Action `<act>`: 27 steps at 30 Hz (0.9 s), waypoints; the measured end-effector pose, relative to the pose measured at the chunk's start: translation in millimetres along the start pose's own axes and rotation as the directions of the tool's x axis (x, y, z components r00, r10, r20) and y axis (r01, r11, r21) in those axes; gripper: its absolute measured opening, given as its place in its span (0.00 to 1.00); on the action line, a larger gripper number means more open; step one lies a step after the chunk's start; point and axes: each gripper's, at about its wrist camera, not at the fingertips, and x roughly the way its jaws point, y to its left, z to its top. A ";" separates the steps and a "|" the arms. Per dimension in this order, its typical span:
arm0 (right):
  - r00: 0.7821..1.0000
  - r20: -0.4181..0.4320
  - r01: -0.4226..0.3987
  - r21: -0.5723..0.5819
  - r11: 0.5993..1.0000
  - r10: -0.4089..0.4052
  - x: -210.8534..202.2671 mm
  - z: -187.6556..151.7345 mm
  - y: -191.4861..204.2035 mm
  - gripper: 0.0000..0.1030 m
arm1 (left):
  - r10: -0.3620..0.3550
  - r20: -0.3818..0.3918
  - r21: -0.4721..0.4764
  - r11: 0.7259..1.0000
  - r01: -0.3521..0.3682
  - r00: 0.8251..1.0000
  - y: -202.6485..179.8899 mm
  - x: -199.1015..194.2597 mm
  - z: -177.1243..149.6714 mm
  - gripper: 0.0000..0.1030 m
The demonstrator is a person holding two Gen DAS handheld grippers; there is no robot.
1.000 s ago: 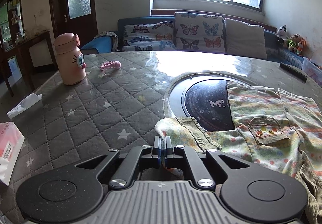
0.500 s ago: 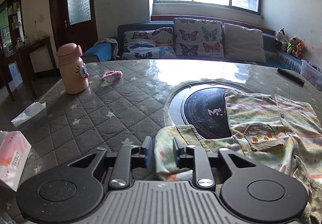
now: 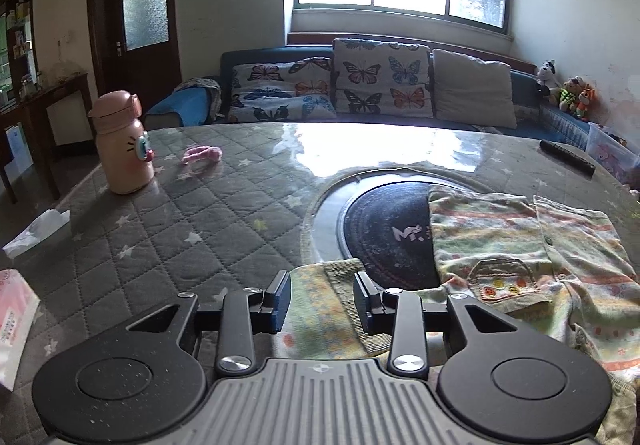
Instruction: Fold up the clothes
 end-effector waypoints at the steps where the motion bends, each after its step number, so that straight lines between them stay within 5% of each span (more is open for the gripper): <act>1: 1.000 0.003 0.005 0.002 1.000 -0.005 -2.0 0.2 -1.3 0.05 | -0.009 0.003 0.003 1.000 0.009 1.000 -2.4 0.5 0.8 0.36; 10: 0.990 0.116 0.064 0.085 0.994 -0.074 -57.6 -5.6 -28.7 0.02 | -0.085 0.010 0.032 0.996 0.085 0.996 -24.3 7.1 4.4 0.36; 22: 0.970 0.012 0.230 0.276 0.933 -0.243 -111.1 -64.0 -81.5 0.07 | -0.140 -0.001 0.075 0.987 0.140 0.990 -41.3 16.2 10.1 0.37; 27: 0.966 0.067 0.227 0.255 0.940 -0.251 -112.9 -54.4 -83.8 0.10 | -0.146 -0.001 0.082 0.986 0.145 0.989 -45.5 17.3 11.0 0.39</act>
